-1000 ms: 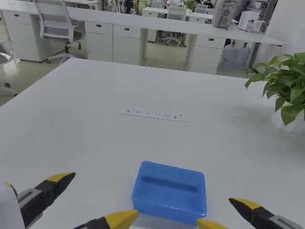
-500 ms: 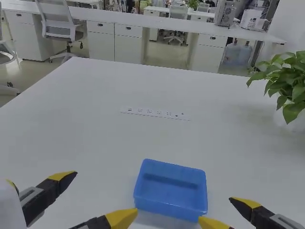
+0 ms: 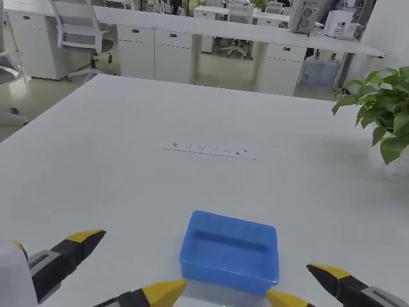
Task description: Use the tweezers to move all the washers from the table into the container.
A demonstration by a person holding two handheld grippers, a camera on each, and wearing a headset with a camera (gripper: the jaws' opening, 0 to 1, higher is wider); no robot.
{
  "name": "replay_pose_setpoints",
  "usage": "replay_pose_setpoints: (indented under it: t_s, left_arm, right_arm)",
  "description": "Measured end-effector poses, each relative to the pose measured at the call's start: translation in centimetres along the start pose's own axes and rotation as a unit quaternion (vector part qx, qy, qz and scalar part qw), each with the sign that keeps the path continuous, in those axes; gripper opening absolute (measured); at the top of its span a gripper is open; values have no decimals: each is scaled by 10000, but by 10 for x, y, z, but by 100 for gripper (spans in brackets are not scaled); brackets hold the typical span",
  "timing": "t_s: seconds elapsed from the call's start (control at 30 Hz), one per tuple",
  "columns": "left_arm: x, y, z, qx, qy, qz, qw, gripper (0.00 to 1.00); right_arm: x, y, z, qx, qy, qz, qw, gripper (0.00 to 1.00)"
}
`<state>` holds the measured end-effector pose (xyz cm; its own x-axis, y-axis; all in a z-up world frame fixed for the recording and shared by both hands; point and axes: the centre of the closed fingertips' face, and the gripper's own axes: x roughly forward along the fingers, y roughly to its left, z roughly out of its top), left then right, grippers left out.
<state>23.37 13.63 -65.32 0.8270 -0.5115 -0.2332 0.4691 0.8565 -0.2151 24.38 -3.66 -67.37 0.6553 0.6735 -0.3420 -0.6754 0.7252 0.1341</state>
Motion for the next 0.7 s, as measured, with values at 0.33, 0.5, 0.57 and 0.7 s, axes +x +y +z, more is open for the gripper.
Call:
replay_pose_setpoints:
  t_s: [0.33,0.5,0.57,0.7]
  left_arm:
    - [8,-2,-3,40,73,-98,9999,82]
    - [9,-6,-3,27,58,-161,9999,78]
    - [11,-8,-6,40,116,-196,9997,78]
    - [11,-17,-7,74,141,-299,9994,74]
  right_arm:
    - [2,-4,-3,-15,69,-8,10000,46]
    - [6,0,-10,-21,211,103,9997,44]
    - [7,6,-13,-141,268,254,9992,35]
    - [11,21,-27,-655,616,647,9938,18]
